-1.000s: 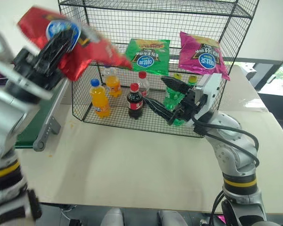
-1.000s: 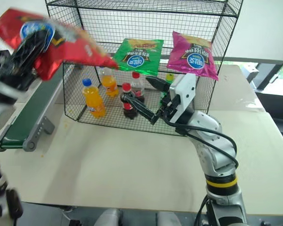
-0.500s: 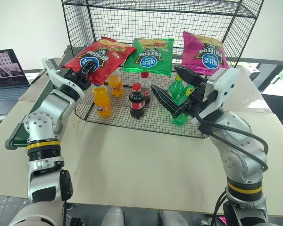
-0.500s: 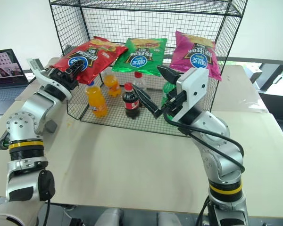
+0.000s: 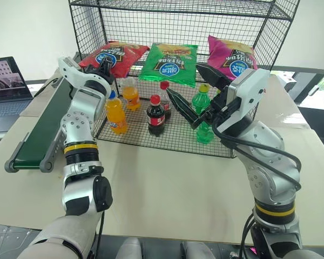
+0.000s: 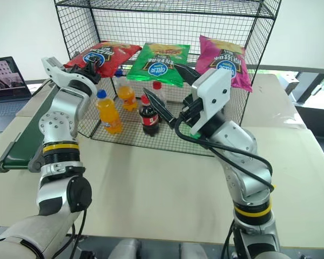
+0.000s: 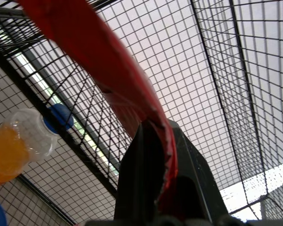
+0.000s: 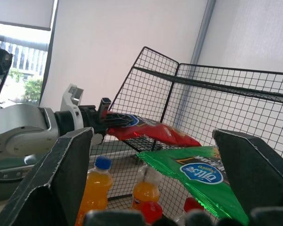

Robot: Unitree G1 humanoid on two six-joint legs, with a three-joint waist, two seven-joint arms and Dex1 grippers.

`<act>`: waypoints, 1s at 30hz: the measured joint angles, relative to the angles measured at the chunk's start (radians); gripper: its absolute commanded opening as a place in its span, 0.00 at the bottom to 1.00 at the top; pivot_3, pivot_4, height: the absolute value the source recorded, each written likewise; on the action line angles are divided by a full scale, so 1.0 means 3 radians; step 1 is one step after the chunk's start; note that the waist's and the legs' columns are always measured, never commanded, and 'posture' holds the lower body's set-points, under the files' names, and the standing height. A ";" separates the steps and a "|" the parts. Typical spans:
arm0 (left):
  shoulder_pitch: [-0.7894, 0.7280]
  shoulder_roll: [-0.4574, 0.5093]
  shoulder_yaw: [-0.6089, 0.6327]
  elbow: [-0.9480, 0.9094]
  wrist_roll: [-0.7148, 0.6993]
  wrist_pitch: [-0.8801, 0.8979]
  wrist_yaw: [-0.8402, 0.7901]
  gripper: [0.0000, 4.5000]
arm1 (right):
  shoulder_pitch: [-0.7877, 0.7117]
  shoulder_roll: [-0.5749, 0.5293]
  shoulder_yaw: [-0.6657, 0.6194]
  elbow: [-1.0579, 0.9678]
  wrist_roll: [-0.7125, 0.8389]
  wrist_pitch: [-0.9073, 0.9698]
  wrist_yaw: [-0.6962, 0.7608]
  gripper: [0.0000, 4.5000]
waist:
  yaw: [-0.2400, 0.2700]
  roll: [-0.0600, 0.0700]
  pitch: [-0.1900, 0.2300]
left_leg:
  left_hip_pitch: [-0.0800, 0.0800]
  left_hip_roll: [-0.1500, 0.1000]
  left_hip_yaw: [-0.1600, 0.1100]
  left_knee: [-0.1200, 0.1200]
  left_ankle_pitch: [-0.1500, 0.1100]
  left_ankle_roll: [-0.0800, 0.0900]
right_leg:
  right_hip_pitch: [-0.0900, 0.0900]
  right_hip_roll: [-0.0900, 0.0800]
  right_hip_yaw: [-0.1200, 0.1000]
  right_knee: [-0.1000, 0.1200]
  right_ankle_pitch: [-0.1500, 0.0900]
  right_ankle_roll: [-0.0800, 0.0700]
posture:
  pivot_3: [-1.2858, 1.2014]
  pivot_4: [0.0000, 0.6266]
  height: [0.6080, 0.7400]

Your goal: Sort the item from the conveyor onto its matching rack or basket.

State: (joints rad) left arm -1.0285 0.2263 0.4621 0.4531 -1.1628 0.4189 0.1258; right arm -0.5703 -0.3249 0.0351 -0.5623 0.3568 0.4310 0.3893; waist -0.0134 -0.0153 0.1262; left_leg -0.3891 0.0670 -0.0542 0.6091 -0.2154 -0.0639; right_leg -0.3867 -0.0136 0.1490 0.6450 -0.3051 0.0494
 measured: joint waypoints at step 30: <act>0.2657 0.1481 -0.0549 -0.2640 0.0777 0.1226 -0.0658 0.99 | 0.1250 -0.0042 -0.0025 0.0104 -0.0211 -0.0036 -0.0096 1.00 | 0.0004 0.0002 0.0000 | 0.0009 -0.0001 0.0003 -0.0008 0.0003 -0.0007 | 0.0003 -0.0005 0.0001 -0.0002 -0.0001 -0.0001 | 0.52 0.24 1.00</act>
State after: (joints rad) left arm -0.2312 0.6706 0.2974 -0.3388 -0.9297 0.7868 -0.0717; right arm -0.1953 -0.3374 0.0276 -0.5312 0.2936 0.4202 0.3605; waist -0.0122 -0.0148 0.1263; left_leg -0.3864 0.0667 -0.0533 0.6066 -0.2146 -0.0659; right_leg -0.3859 -0.0150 0.1492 0.6445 -0.3055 0.0490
